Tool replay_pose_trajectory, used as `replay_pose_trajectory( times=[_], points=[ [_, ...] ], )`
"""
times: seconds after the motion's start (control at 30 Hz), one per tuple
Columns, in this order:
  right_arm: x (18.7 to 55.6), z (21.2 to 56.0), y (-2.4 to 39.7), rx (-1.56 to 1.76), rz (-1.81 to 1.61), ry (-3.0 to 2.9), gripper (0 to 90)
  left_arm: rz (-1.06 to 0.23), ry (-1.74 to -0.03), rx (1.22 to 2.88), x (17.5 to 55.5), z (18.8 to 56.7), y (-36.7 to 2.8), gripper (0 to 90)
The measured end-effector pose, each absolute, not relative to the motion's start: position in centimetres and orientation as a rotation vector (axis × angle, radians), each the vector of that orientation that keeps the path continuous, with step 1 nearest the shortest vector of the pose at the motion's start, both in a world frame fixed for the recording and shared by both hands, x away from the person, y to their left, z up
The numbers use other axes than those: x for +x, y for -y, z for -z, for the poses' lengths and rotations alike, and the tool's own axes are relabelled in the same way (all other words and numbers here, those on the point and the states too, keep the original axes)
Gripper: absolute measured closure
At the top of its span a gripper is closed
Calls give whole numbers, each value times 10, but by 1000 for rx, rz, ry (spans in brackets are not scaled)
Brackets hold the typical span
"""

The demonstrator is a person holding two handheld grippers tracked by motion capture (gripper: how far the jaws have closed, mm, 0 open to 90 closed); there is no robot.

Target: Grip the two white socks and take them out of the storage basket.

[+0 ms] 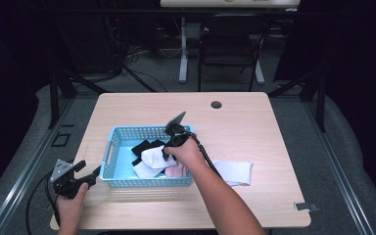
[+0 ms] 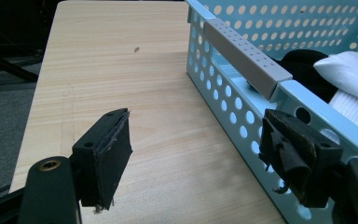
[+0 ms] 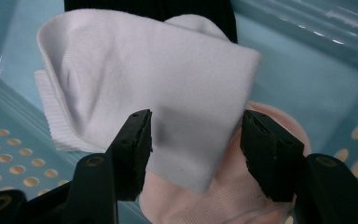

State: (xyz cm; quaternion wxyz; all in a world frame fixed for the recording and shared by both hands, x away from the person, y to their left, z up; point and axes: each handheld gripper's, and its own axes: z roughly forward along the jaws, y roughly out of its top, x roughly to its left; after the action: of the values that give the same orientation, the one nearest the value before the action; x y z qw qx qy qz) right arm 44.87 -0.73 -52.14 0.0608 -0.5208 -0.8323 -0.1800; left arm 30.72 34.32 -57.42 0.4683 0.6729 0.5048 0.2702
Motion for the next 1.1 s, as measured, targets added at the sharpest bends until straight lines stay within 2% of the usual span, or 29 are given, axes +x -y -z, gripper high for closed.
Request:
replay_pose_trajectory(
  times=[0.13, 0.47, 0.67, 1.1],
  points=[
    [449, 520, 8, -1531, 556, 2535, 451, -663, -1239, 1650, 307, 574, -343, 246],
    [442, 509, 8, -1479, 720, 2582, 734, -662, -1236, 1656, 307, 574, -342, 245],
    [435, 501, 9, -1430, 787, 2677, 857, -661, -1236, 1656, 307, 574, -342, 246],
    [400, 474, 3, -1241, 1148, 2839, 872, -663, -1237, 1660, 308, 575, -342, 245]
  ],
)
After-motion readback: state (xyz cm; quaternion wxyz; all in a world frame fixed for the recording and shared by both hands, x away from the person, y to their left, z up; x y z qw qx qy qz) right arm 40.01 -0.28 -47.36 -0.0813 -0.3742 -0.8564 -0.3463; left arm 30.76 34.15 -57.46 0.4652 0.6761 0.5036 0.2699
